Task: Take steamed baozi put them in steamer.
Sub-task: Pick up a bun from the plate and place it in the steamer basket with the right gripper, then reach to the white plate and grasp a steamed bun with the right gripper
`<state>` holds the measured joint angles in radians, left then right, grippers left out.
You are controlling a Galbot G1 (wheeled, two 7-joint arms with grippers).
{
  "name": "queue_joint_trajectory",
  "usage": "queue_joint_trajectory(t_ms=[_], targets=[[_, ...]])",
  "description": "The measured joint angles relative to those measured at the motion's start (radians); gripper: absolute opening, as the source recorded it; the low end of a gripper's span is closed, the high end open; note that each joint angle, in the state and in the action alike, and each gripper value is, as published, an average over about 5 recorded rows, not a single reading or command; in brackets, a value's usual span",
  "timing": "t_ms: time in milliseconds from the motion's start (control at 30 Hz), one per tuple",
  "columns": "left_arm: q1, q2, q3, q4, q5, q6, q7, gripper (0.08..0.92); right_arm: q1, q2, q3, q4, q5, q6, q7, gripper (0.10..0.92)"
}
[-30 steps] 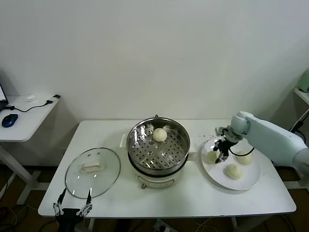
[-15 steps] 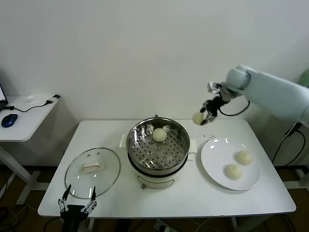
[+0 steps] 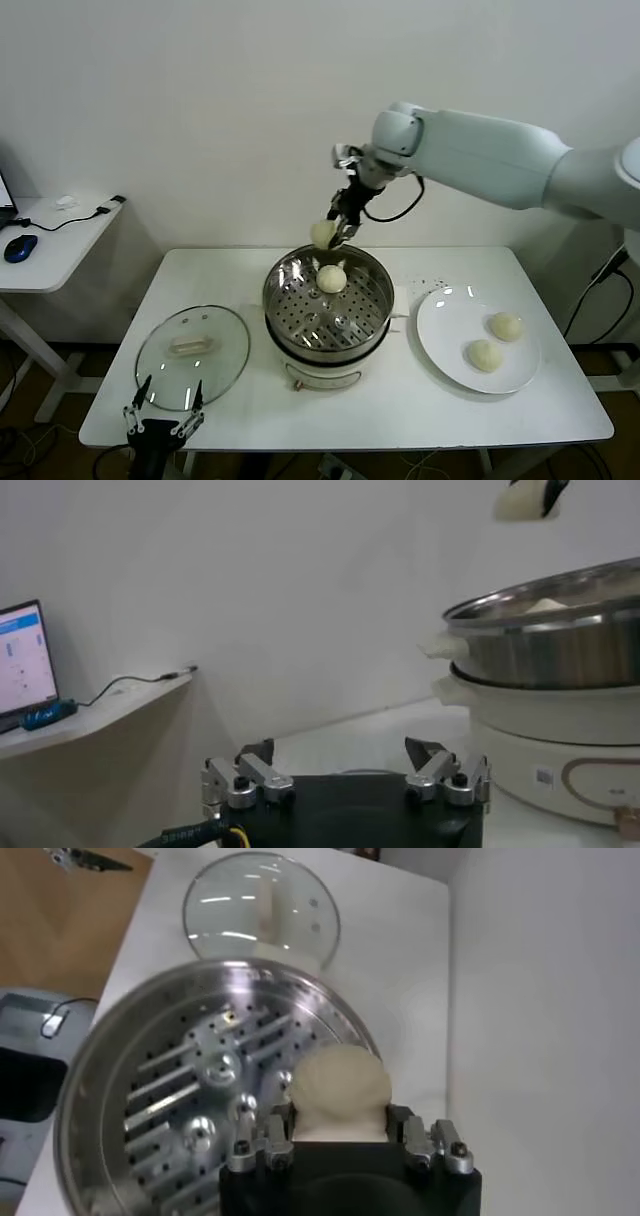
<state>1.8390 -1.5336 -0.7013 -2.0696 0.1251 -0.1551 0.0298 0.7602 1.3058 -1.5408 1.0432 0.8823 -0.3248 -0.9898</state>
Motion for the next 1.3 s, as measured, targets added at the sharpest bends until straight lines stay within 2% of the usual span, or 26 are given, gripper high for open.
queue_joint_trajectory(t_ms=[700, 800, 933, 1033, 1300], targets=[[-0.021, 0.006, -0.011, 0.023, -0.003, 0.011, 0.001, 0.823, -0.175, 0.104, -0.035, -0.017, -0.028, -0.036, 0.082, 0.599], [-0.024, 0.007, -0.012, 0.025, -0.003, 0.011, 0.002, 0.823, -0.185, 0.112, -0.036, -0.024, -0.034, -0.039, 0.085, 0.646], [-0.026, 0.007, -0.012, 0.026, -0.003, 0.012, 0.002, 0.823, -0.193, 0.115, -0.037, -0.026, -0.041, -0.041, 0.087, 0.757], [-0.026, 0.008, -0.013, 0.026, -0.004, 0.011, 0.002, 0.823, -0.194, 0.112, -0.033, -0.024, -0.043, -0.042, 0.089, 0.809], [-0.025, 0.011, -0.013, 0.026, -0.005, 0.010, 0.001, 0.823, -0.143, 0.069, -0.020, 0.022, -0.044, -0.037, 0.076, 0.823]])
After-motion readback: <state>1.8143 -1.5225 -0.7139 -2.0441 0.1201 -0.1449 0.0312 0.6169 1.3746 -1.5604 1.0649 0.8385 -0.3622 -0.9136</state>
